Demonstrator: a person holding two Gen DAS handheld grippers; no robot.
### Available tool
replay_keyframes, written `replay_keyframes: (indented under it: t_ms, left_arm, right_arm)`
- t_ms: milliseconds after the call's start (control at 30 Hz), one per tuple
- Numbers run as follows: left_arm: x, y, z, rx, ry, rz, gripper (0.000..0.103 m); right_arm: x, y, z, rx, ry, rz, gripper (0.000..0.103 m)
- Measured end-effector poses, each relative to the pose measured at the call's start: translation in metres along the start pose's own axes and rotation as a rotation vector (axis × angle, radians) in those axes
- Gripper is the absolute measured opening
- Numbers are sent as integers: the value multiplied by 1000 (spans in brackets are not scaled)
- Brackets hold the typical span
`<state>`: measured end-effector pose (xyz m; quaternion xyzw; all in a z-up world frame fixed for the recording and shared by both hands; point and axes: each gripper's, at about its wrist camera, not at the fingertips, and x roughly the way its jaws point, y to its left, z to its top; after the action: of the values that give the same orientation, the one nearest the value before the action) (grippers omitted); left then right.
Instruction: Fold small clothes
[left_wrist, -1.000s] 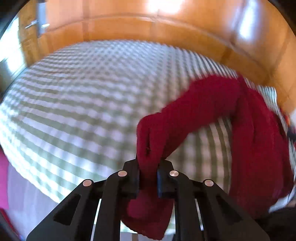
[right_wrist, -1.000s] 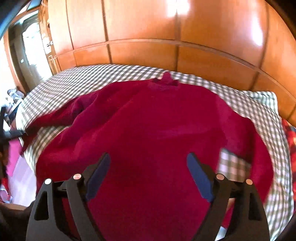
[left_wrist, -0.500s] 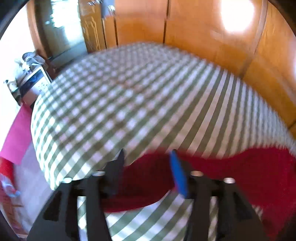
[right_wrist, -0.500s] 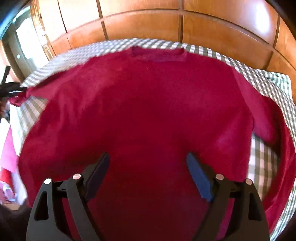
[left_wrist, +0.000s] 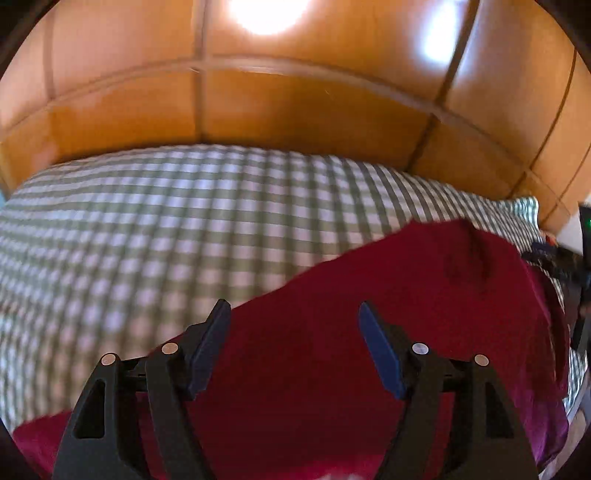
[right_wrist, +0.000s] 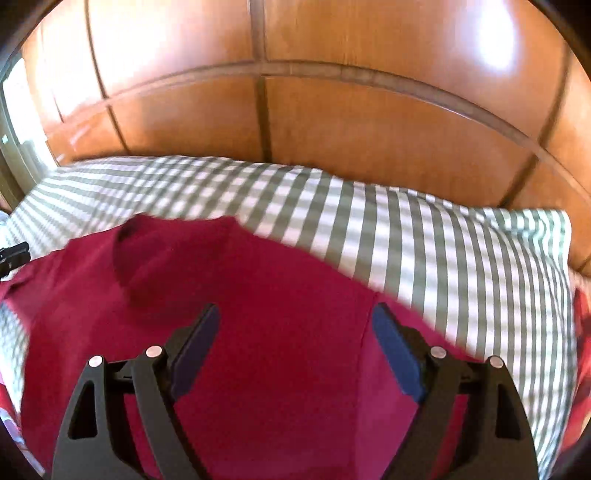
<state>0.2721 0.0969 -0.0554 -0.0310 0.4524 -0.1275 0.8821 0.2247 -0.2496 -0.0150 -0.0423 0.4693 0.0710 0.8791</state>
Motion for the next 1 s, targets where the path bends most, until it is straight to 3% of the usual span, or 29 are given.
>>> replay_keyframes:
  t_ms: [200,267,333,367,400,433,533,667,767,833,867,900,967,1000]
  left_arm:
    - [45,-31,17,72,83,-50,67]
    - [59,-40,16,97,109,-33,67]
    - [68,-45,11,120,123,-18,60]
    - [69,-48,8,143,111,-1,46]
    - [67,-50,5,160,94,-6,24]
    - [63,-49,4,151,80,-32,15]
    - [48,-57,8,151,-7,-23,8]
    - [44,-70,28,144,-86,41,7]
    - [72,-82,48,121,-68,94,8]
    - [97,-86,58,78,3,121,11]
    - [102,-87,60,68,19,130,12]
    - [102,-86,60,57,17,137,20]
    - [88,-78,55,27,-12,121,33]
    - [79,-71,51,10,-27,120,35]
  right_arm:
    - [44,-9,21,-86,73,-19,83]
    - [58,-9,18,-116,129,-1,75]
    - [60,-8,12,-129,154,41,54]
    - [56,-6,8,-146,150,60,45]
    - [51,-3,4,-172,146,66,20]
    - [47,0,1,-191,140,59,9]
    - [20,4,-2,-227,53,-9,8]
    - [7,-21,14,-124,-49,-112,8]
    - [36,-32,21,-83,-5,-209,8]
    - [62,-36,16,-39,66,-244,9]
    - [65,-35,12,-27,57,-251,10]
    - [65,-32,11,-26,38,-260,14]
    - [56,-31,6,-23,6,-275,33]
    - [51,-31,4,-14,-8,-281,61]
